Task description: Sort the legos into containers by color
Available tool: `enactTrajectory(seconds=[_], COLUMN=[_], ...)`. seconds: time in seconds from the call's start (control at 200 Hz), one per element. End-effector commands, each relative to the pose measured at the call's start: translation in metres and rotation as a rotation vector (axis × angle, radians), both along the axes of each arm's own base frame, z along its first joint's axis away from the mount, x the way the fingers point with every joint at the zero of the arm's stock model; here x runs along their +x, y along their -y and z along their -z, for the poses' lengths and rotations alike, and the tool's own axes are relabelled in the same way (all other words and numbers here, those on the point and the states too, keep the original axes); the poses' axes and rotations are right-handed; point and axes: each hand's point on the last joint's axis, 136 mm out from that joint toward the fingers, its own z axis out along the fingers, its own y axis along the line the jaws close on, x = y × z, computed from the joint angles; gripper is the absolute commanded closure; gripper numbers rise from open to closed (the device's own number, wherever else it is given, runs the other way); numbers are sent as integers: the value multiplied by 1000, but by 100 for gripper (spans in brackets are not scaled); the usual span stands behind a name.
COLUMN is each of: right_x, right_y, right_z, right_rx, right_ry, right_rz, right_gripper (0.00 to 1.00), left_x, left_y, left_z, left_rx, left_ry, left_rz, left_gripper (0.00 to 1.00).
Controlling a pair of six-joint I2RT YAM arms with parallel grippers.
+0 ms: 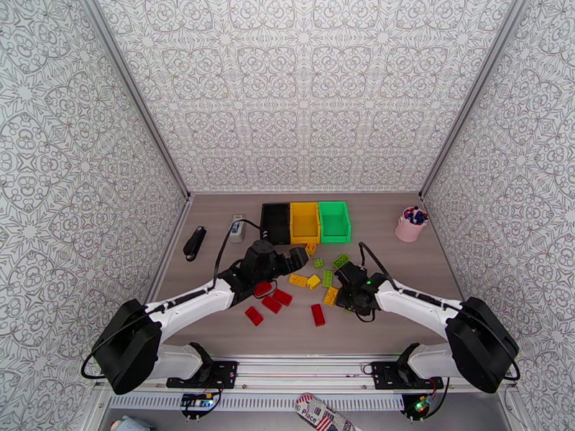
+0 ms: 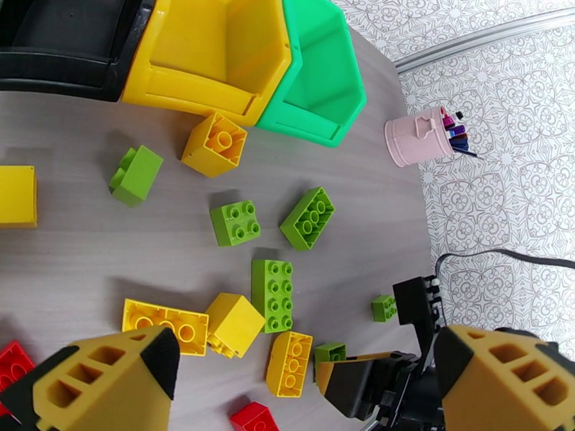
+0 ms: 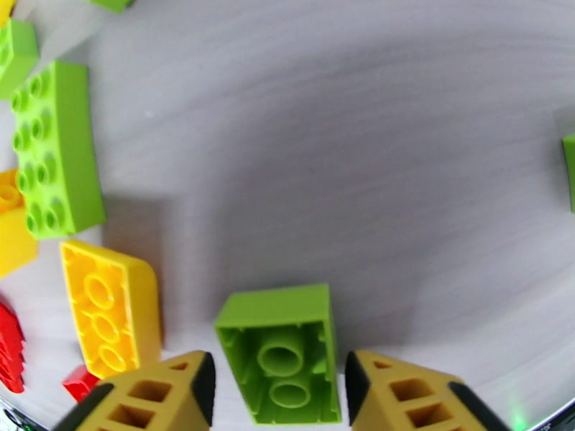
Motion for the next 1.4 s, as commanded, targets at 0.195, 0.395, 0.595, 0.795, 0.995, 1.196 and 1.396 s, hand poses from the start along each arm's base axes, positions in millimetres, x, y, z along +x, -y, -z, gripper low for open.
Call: enactTrajectory(seconds=[0.195, 0.395, 0.595, 0.795, 0.995, 1.196, 1.396], right_x=[-2, 7, 41, 94, 172, 242, 286], right_y=[8, 4, -4, -8, -15, -27, -25], right_z=[8, -15, -76, -116, -147, -153, -142], right_rx=[-166, -172, -141, -80, -20, -49, -53], right_ry=[-117, -76, 118, 178, 290, 286, 258], right_rz=[-3, -14, -90, -123, -132, -142, -106], right_gripper=[78, 84, 80, 82, 71, 69, 63], left_x=[0, 13, 48, 95, 123, 118, 104], left_y=[-3, 4, 15, 12, 7, 1, -8], left_z=[-3, -21, -64, -86, -64, -63, -67], left_rx=[-35, -29, 32, 66, -41, -88, -61], left_ry=[-12, 4, 90, 142, 86, 86, 101], left_rz=[-18, 4, 58, 86, 112, 102, 76], left_gripper=[1, 1, 1, 1, 1, 1, 1])
